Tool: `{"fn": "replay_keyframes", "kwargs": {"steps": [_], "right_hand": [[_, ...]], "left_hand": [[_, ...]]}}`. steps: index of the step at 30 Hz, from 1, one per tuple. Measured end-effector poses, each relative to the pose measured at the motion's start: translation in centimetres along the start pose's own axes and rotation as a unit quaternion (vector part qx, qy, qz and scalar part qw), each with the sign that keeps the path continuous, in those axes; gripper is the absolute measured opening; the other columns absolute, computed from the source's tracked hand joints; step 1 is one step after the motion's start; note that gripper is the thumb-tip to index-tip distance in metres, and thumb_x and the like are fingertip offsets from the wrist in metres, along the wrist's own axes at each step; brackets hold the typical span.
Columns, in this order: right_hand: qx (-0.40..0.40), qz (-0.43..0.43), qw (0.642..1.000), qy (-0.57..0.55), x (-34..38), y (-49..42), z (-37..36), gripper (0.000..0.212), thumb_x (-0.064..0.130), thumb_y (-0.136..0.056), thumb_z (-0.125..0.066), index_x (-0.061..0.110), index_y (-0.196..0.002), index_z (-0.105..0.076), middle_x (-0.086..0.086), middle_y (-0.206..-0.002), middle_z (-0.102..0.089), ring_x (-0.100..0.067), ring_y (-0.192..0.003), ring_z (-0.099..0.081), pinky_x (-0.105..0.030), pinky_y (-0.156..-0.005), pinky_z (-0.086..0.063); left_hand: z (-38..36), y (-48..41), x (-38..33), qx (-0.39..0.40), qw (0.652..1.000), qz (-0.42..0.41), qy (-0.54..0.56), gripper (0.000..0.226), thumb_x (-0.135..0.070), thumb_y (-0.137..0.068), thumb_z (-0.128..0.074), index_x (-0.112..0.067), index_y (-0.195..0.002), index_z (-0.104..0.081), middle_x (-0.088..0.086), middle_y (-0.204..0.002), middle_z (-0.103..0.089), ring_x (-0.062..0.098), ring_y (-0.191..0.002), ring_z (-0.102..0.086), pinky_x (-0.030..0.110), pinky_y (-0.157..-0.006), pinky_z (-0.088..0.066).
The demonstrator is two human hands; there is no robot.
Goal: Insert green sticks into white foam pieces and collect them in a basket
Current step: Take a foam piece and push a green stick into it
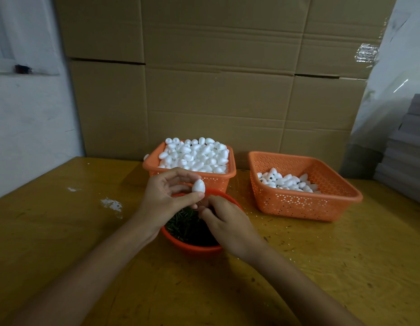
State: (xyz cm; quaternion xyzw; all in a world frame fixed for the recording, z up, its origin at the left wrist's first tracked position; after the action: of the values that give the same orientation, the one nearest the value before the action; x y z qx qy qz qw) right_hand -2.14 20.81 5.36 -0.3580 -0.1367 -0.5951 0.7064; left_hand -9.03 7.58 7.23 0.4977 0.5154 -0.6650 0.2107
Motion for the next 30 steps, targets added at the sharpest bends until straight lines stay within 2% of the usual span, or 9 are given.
{"fn": "replay_keyframes", "kwargs": {"steps": [5,7,9,11,13,18,23,27,30], "right_hand": [[-0.023,-0.009,0.999,-0.035,-0.5,-0.2,0.5,0.025,0.031,-0.109,-0.055,0.012,-0.096,-0.066,0.008,-0.076,-0.055,-0.002,-0.064,-0.048,-0.021,-0.057,-0.029],[-0.031,-0.017,0.998,-0.056,-0.8,-0.4,0.6,0.022,0.032,-0.107,-0.060,0.014,-0.097,-0.067,0.006,-0.074,-0.059,-0.003,-0.061,-0.049,-0.023,-0.057,-0.033],[-0.038,-0.028,0.996,-0.079,-1.2,-0.5,0.8,0.016,0.030,-0.104,-0.064,0.016,-0.098,-0.067,0.000,-0.078,-0.067,-0.009,-0.066,-0.059,-0.034,-0.061,-0.044],[-0.038,-0.037,0.993,-0.109,-1.5,-0.6,1.0,0.009,0.025,-0.102,-0.068,0.017,-0.099,-0.068,-0.002,-0.084,-0.073,-0.014,-0.077,-0.069,-0.041,-0.073,-0.055],[-0.040,-0.039,0.988,-0.147,-1.8,-0.6,1.2,0.002,0.018,-0.099,-0.071,0.018,-0.099,-0.069,-0.001,-0.088,-0.077,-0.012,-0.081,-0.073,-0.039,-0.080,-0.060],[-0.038,-0.049,0.972,-0.228,-2.3,-0.7,1.5,0.004,0.006,-0.099,-0.069,0.010,-0.101,-0.069,-0.003,-0.093,-0.081,-0.018,-0.081,-0.078,-0.028,-0.070,-0.059],[-0.038,-0.072,0.950,-0.300,-2.9,-0.6,1.6,0.007,0.015,-0.109,-0.056,0.011,-0.112,-0.059,-0.005,-0.099,-0.081,-0.026,-0.081,-0.078,-0.030,-0.061,-0.060],[-0.026,-0.068,0.957,-0.280,-2.7,-0.8,1.6,0.021,0.019,-0.111,-0.052,0.018,-0.127,-0.065,-0.001,-0.106,-0.080,-0.023,-0.087,-0.078,-0.030,-0.061,-0.060],[-0.015,-0.070,0.962,-0.262,-2.8,-0.9,1.4,0.021,0.014,-0.112,-0.047,0.014,-0.119,-0.067,-0.003,-0.111,-0.077,-0.023,-0.089,-0.077,-0.030,-0.060,-0.059]], "left_hand": [[0.2,0.0,0.1,-0.011,1.000,0.015,0.019,0.032,-0.016,-0.071,-0.093,-0.022,-0.097,-0.075,0.013,-0.107,-0.077,0.040,-0.090,-0.077,0.028,-0.069,-0.062],[0.2,0.0,0.2,-0.012,0.999,0.023,0.032,0.038,-0.025,-0.067,-0.094,-0.021,-0.098,-0.074,0.014,-0.107,-0.077,0.042,-0.092,-0.077,0.028,-0.069,-0.062],[0.3,0.0,0.2,-0.014,0.999,0.029,0.038,0.041,-0.029,-0.064,-0.095,-0.021,-0.098,-0.073,0.013,-0.107,-0.077,0.043,-0.094,-0.076,0.028,-0.069,-0.062],[0.4,0.0,0.3,-0.018,0.998,0.033,0.043,0.042,-0.029,-0.063,-0.095,-0.021,-0.098,-0.073,0.013,-0.108,-0.077,0.043,-0.095,-0.076,0.027,-0.068,-0.062],[0.4,0.0,0.3,-0.019,0.998,0.033,0.048,0.042,-0.028,-0.063,-0.095,-0.021,-0.098,-0.074,0.013,-0.108,-0.077,0.040,-0.096,-0.077,0.026,-0.067,-0.061],[0.3,-0.1,0.2,-0.021,0.998,0.029,0.055,0.039,-0.027,-0.064,-0.094,-0.022,-0.097,-0.074,0.014,-0.106,-0.077,0.037,-0.095,-0.078,0.026,-0.065,-0.061],[0.3,0.0,0.2,-0.020,0.997,0.024,0.064,0.043,-0.022,-0.069,-0.094,-0.014,-0.104,-0.069,0.016,-0.106,-0.077,0.035,-0.096,-0.079,0.025,-0.064,-0.061],[0.3,0.0,0.3,-0.024,0.997,0.024,0.063,0.040,-0.015,-0.073,-0.092,-0.011,-0.105,-0.068,0.015,-0.107,-0.078,0.034,-0.096,-0.079,0.026,-0.064,-0.062],[0.4,0.0,0.2,-0.027,0.997,0.028,0.066,0.043,-0.016,-0.072,-0.090,-0.008,-0.107,-0.066,0.014,-0.106,-0.078,0.034,-0.096,-0.079,0.025,-0.064,-0.062]]}}
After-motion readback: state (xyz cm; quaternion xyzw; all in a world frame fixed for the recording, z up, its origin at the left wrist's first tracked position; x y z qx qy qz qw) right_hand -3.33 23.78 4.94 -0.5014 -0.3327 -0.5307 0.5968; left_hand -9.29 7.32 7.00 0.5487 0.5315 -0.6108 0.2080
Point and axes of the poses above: each hand's wrist, its own y-axis away from the middle knuckle, its own z-axis out of the back of the hand, x = y × z, the point moved 7 cm from there along -y, towards the middle knuckle
